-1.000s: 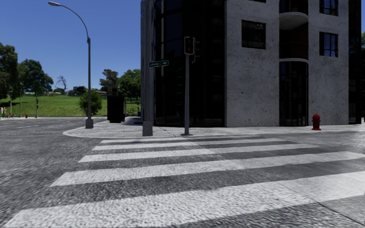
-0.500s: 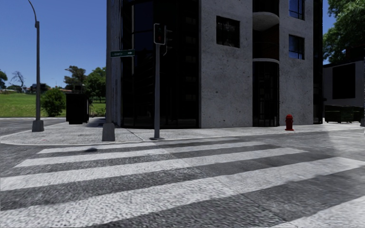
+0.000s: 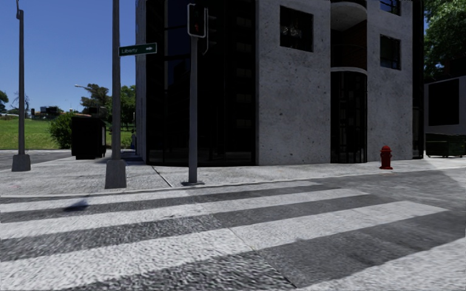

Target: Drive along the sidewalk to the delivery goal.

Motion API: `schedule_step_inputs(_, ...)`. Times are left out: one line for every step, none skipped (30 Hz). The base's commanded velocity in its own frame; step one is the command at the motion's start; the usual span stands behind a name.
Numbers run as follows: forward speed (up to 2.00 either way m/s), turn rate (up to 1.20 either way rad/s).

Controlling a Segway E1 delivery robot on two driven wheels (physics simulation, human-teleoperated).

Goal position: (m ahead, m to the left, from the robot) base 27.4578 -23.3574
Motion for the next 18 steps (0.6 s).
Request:
schedule_step_inputs(2.00,0.00)
schedule_step_inputs(2.00,0.00)
schedule_step_inputs(2.00,-0.10)
schedule_step_inputs(2.00,-0.10)
schedule_step_inputs(2.00,-0.16)
schedule_step_inputs(2.00,-0.18)
schedule_step_inputs(2.00,-0.20)
schedule_step_inputs(2.00,-0.20)
schedule_step_inputs(2.00,-0.23)
schedule_step_inputs(2.00,-0.24)
schedule_step_inputs(2.00,-0.25)
schedule_step_inputs(2.00,-0.25)
schedule_step_inputs(2.00,-0.25)
schedule_step_inputs(2.00,-0.26)
schedule_step_inputs(2.00,-0.26)
schedule_step_inputs(2.00,-0.27)
schedule_step_inputs(2.00,-0.28)
schedule_step_inputs(2.00,-0.33)
